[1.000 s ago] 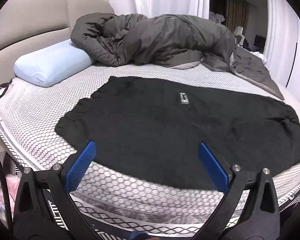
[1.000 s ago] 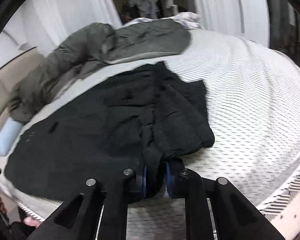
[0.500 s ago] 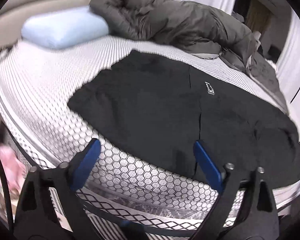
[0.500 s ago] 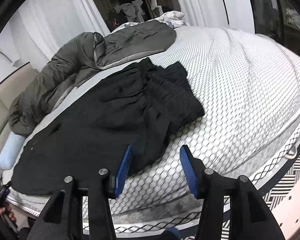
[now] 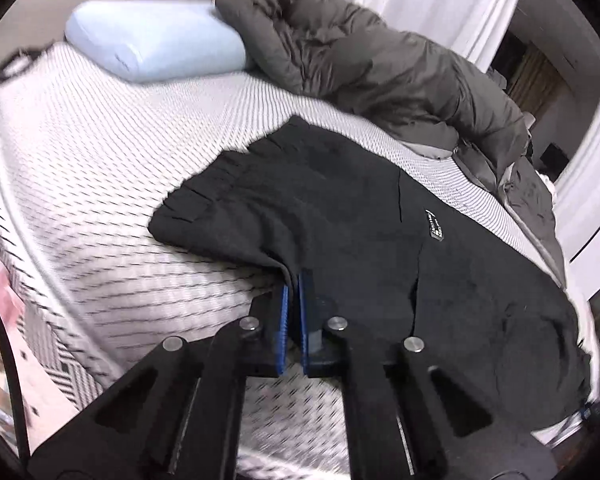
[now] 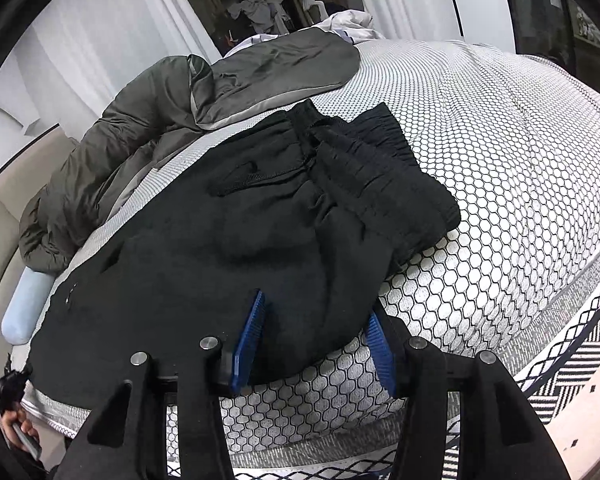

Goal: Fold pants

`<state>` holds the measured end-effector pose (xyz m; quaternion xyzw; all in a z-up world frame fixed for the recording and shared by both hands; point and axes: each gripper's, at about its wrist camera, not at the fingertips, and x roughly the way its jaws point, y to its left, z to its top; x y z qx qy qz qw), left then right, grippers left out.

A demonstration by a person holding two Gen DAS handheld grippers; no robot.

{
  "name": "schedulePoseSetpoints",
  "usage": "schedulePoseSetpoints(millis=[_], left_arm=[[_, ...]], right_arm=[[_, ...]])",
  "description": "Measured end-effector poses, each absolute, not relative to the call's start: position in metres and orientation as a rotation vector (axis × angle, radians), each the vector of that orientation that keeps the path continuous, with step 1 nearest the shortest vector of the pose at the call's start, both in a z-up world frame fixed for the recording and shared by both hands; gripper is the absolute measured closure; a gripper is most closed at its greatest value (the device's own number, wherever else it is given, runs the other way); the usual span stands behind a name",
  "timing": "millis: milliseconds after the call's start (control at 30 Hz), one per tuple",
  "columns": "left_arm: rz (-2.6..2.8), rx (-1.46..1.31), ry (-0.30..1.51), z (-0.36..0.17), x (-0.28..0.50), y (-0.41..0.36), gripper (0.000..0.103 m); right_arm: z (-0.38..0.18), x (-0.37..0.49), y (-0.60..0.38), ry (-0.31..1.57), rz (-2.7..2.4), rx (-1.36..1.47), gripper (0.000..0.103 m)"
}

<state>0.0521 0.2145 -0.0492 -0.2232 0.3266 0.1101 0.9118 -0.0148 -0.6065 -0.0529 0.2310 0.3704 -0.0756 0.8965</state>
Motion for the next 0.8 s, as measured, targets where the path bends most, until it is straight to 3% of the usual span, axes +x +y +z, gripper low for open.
schedulePoseSetpoints(millis=[267,300,333,400,533,633,733,767,800], left_arm=[[0.286,-0.420,0.709,-0.056,0.039,0.227,0.100],[0.285,-0.416,0.700,-0.053,0.039,0.225,0.100],[0.280,-0.414,0.696,-0.052,0.039,0.225,0.100],[0.270,-0.407,0.692,-0.049,0.037,0.223,0.100],[0.254,-0.369,0.723,-0.054,0.037,0.214,0.100],[0.286,-0.316,0.740,-0.056,0.035,0.204,0.098],[0.321,-0.277,0.708,-0.040,0.017,0.200,0.064],[0.329,-0.265,0.679,-0.032,0.009,0.197,0.045],[0.332,-0.253,0.646,-0.024,0.000,0.195,0.032]], right_arm=[[-0.058,-0.012,-0.620,0.763,-0.168,0.548,0.054],[-0.058,-0.010,-0.624,0.748,-0.165,0.573,0.075],[-0.058,-0.010,-0.627,0.733,-0.161,0.595,0.086],[-0.057,-0.011,-0.635,0.712,-0.144,0.661,0.094],[-0.049,-0.026,-0.639,0.715,-0.196,0.586,0.094],[-0.059,-0.024,-0.639,0.803,-0.208,0.552,0.086],[-0.039,-0.041,-0.632,0.740,-0.247,0.478,0.063],[-0.032,-0.050,-0.630,0.710,-0.279,0.433,0.054],[-0.022,-0.060,-0.625,0.670,-0.301,0.375,0.052]])
